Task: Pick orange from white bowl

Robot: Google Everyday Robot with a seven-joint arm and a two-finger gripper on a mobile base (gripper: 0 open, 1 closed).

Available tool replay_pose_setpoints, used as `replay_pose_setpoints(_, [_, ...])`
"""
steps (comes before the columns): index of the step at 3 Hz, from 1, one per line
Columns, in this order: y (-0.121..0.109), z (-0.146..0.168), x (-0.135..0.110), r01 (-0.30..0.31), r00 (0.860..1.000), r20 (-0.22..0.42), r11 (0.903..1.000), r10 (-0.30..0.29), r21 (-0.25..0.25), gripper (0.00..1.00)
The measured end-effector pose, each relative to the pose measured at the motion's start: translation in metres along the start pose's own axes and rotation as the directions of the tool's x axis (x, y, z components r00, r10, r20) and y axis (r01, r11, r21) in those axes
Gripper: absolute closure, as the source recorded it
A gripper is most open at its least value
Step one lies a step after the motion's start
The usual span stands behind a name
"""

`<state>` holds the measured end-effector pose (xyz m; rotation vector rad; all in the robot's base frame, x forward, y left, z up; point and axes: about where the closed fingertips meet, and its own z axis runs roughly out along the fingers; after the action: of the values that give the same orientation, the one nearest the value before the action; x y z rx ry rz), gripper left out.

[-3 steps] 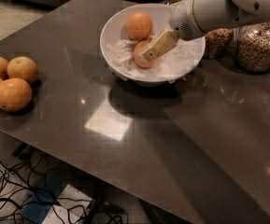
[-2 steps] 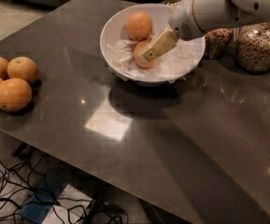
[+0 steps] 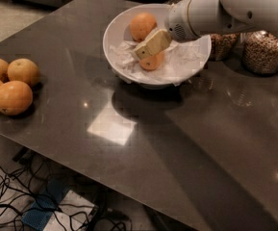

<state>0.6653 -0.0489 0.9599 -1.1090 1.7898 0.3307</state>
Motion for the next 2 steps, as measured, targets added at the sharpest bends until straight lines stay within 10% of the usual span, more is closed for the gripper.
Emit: replay_pose_setpoints(2, [-0.017,0.024,-0.006,0.003,0.999,0.037,0.9972,-0.006,0.075,0.0])
